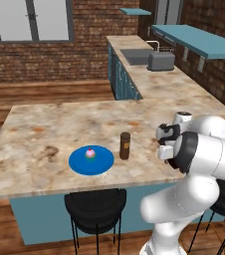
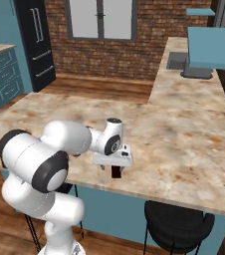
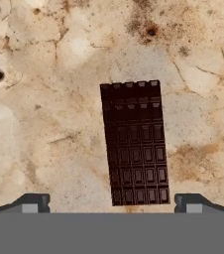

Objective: Take the cinnamon bottle from the cabinet and place it on the dining table, next to the plate with the cupcake. Then take the chocolate from the dining counter and place it on the cupcake plate.

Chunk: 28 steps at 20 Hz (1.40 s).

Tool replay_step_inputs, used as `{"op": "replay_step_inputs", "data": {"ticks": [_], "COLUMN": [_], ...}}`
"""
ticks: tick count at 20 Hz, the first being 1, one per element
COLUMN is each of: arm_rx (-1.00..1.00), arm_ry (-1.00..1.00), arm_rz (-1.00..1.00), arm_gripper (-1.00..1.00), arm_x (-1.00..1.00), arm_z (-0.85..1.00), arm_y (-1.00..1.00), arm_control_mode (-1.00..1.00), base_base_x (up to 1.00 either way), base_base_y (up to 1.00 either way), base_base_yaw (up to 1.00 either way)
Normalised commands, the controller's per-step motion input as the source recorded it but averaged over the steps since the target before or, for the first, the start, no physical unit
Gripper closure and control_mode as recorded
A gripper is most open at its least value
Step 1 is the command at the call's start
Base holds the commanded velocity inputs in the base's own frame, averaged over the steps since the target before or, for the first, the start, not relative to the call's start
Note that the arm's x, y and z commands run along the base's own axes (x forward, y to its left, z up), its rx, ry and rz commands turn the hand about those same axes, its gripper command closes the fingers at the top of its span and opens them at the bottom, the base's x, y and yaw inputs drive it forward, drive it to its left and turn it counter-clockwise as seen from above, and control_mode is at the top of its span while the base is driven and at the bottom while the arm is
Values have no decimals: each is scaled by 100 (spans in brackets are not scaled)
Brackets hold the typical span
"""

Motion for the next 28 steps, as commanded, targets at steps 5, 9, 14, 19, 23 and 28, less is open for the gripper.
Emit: {"op": "replay_step_inputs", "data": {"ticks": [5, 9, 14, 19, 23, 28], "arm_rx": [0, 0, 0, -1, -2, -6], "arm_ry": [0, -1, -1, -4, -4, -6], "arm_rz": [0, 0, 0, 0, 0, 0], "arm_gripper": [-100, -100, -100, -100, -100, -100], "arm_x": [1, 0, 0, 1, 5, 0], "arm_z": [-22, -19, -16, -14, -20, -42], "arm_y": [-2, -4, -3, -2, 0, 0], "arm_control_mode": [-100, -100, -100, -100, -100, -100], "base_base_x": [0, 0, 0, 0, 0, 0], "base_base_y": [0, 0, 0, 0, 0, 0], "base_base_yaw": [0, 0, 0, 0, 0, 0]}}
